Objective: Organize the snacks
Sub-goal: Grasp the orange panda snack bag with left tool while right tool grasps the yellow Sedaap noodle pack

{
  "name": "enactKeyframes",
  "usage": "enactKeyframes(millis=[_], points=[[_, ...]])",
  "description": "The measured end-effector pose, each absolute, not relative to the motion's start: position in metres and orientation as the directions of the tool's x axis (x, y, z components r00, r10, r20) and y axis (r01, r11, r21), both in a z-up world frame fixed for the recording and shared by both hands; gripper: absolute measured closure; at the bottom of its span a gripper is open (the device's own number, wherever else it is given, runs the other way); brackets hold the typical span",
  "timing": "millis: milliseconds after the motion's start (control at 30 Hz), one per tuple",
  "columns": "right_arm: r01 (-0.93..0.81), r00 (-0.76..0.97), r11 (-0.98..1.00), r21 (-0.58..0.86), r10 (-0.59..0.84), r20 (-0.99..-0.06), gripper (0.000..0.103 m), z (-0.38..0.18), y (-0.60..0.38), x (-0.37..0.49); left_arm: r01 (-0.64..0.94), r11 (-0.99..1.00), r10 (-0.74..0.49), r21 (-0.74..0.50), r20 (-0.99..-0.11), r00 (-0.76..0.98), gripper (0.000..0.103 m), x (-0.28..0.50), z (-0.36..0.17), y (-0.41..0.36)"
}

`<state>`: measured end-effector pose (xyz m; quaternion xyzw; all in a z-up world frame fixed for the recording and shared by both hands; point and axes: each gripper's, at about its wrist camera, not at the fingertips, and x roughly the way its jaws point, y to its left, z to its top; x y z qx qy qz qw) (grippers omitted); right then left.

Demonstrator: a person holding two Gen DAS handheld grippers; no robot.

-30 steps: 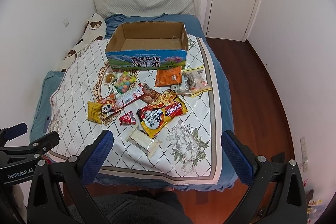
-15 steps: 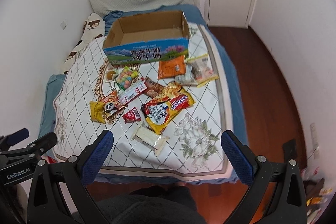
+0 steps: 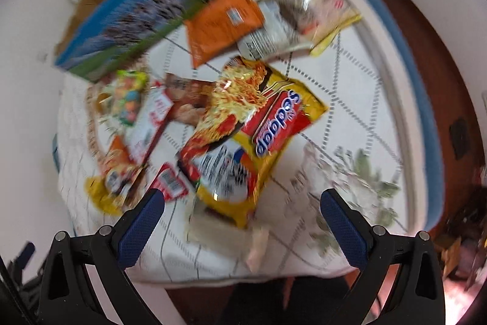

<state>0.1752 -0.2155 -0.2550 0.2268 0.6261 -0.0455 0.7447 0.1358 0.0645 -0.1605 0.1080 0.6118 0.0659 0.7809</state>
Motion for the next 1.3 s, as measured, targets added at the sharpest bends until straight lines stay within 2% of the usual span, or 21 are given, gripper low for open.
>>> enactKeyframes(millis=[200,333,367,433,500,567,733,767,833,967,1067,1133,1233,1300], points=[[0.436,0.156,0.85,0.296,0.252,-0.955,0.0,-0.301,-0.204,0.21,0.035,0.976,0.211,0.217,-0.969,0.125,0.0,0.186,-0.216,0.079],[0.444,0.15,0.858,0.258,0.213,-0.965,0.001,-0.312,-0.193,0.227,-0.041,0.999,0.035,0.033,-0.998,0.053,0.0,0.215,-0.226,0.082],[0.432,0.136,0.872,0.229,0.189,-0.973,0.004,-0.316,-0.188,0.232,-0.059,0.998,-0.015,-0.017,-0.999,0.035,0.001,0.223,-0.23,0.081],[0.386,0.116,0.904,0.182,0.148,-0.982,0.008,-0.321,-0.179,0.239,-0.09,0.994,-0.068,-0.067,-0.998,-0.002,0.006,0.236,-0.24,0.077],[0.332,0.11,0.93,0.157,0.128,-0.986,0.009,-0.322,-0.172,0.242,-0.114,0.989,-0.099,-0.093,-0.994,-0.055,0.017,0.25,-0.254,0.075],[0.299,0.108,0.943,0.143,0.115,-0.987,0.013,-0.32,-0.169,0.243,-0.118,0.989,-0.101,-0.091,-0.991,-0.089,0.019,0.263,-0.267,0.073],[0.199,0.099,0.979,0.052,0.033,-0.995,0.016,-0.314,-0.156,0.245,-0.132,0.984,-0.141,-0.116,-0.971,-0.194,0.019,0.286,-0.309,0.07],[0.161,0.1,0.987,0.022,0.006,-0.995,0.016,-0.313,-0.151,0.244,-0.127,0.985,-0.142,-0.117,-0.967,-0.21,0.021,0.287,-0.316,0.069],[0.065,0.089,0.998,-0.024,-0.03,-0.996,0.016,-0.314,-0.138,0.245,-0.12,0.988,-0.119,-0.096,-0.972,-0.201,0.031,0.287,-0.323,0.067],[-0.024,0.044,1.0,-0.006,-0.005,-0.999,0.015,-0.32,-0.133,0.247,-0.019,0.997,-0.072,-0.071,-0.991,-0.111,0.036,0.281,-0.316,0.053],[0.033,0.035,0.999,0.039,0.037,-0.999,0.01,-0.326,-0.14,0.252,0.078,0.997,-0.009,-0.013,-0.998,-0.055,0.036,0.27,-0.301,0.03],[0.096,0.042,0.994,0.06,0.056,-0.998,0.009,-0.331,-0.153,0.253,0.084,0.996,-0.019,-0.025,-0.997,-0.074,0.034,0.266,-0.306,0.025],[0.262,0.053,0.958,0.119,0.109,-0.993,0.009,-0.335,-0.166,0.253,-0.02,0.992,-0.13,-0.128,-0.984,-0.125,0.028,0.263,-0.321,0.037],[0.358,0.038,0.928,0.1,0.093,-0.995,0.009,-0.343,-0.177,0.252,-0.112,0.974,-0.212,-0.197,-0.968,-0.138,0.028,0.262,-0.326,0.05]])
